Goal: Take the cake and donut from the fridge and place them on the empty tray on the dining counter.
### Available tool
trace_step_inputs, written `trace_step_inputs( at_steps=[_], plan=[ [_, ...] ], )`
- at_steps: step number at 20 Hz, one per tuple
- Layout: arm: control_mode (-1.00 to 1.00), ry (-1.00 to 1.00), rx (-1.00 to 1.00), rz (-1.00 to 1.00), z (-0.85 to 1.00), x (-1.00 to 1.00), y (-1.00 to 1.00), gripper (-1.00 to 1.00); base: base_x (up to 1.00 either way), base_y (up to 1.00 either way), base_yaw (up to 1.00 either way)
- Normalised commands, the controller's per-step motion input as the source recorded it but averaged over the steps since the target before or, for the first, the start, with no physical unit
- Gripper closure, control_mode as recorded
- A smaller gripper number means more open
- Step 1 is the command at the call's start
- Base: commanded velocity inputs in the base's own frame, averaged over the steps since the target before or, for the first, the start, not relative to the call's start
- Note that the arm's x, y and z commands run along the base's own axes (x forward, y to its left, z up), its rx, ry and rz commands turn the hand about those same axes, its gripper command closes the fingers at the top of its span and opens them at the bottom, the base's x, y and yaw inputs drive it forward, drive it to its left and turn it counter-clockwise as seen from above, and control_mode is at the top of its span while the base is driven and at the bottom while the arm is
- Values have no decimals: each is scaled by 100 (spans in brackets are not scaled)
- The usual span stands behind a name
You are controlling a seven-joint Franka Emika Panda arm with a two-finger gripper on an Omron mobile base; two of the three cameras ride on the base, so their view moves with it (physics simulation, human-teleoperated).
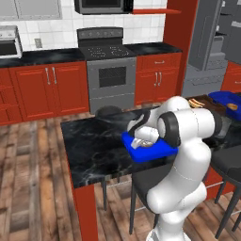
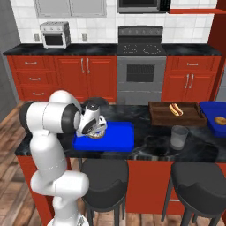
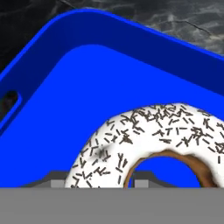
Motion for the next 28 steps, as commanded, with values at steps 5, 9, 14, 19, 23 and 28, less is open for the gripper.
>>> trace_step_inputs(
  at_steps=[5, 9, 14, 19, 23, 28],
  plan=[
    [-100, 0, 0, 0, -36, 38, 2, -100, 0, 0, 0],
    [-100, 2, 0, -1, -6, 5, 14, -100, 0, 0, 0],
    [-100, 0, 0, -8, 0, -19, 12, -100, 0, 0, 0],
    [-100, -4, -2, -21, 0, -22, 1, -100, 0, 0, 0],
    [-100, -5, 0, -20, 19, -4, 7, -100, 0, 0, 0],
    [-100, -10, -1, -9, 85, 0, 7, -100, 0, 0, 0]
  ],
)
